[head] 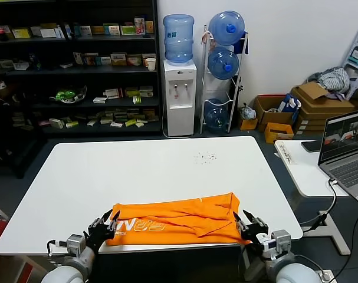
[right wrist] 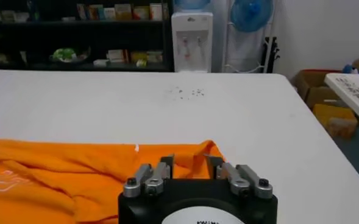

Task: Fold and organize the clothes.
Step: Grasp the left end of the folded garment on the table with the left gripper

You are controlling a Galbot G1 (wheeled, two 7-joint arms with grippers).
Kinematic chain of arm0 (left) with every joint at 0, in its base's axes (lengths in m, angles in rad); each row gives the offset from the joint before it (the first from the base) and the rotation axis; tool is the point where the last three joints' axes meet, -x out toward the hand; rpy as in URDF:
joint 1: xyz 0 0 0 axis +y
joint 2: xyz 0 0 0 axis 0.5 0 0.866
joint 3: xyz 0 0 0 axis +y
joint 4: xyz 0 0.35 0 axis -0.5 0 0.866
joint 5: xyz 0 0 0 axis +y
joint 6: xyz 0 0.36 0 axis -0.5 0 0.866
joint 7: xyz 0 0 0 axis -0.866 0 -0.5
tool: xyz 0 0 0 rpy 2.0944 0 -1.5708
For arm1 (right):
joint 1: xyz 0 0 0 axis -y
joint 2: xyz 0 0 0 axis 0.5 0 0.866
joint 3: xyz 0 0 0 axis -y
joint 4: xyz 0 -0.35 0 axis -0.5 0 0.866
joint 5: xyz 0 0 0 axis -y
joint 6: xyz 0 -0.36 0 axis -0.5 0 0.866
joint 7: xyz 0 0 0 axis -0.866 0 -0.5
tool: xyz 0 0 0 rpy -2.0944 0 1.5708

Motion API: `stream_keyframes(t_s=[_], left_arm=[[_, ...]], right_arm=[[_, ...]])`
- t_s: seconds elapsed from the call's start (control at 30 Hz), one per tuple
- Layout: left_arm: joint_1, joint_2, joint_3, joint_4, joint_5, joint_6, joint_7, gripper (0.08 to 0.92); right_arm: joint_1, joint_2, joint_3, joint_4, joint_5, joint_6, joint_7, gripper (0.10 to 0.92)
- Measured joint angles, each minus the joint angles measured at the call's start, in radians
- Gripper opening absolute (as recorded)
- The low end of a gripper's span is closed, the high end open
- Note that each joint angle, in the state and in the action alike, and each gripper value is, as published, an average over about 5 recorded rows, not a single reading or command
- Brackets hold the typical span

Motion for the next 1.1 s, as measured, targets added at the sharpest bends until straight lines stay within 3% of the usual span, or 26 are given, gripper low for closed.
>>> stream_keyframes(t_s=[0.33,0.43,0.53,0.67,1.1], left_arm=[[-0.029,-0.054,0.011,0.074,-0.015,-0.003,0.007,0.716],[-0.053,-0.074,0.016,0.113,-0.019,-0.007,0.005,0.789],[-0.077,-0.094,0.020,0.151,-0.017,-0.015,0.001,0.809],[-0.092,-0.110,0.024,0.184,-0.009,-0.024,-0.008,0.736],[-0.082,-0.145,0.026,0.195,0.021,-0.039,-0.042,0.356]], right_arm=[[-0.042,0.018,0.062,0.031,0.006,0.001,0.015,0.790],[-0.053,0.026,0.072,0.039,0.004,0.001,0.016,0.818],[-0.063,0.032,0.080,0.046,0.002,0.001,0.016,0.822],[-0.073,0.034,0.090,0.054,0.001,0.001,0.017,0.823],[-0.064,0.045,0.097,0.052,0.012,0.005,0.026,0.823]])
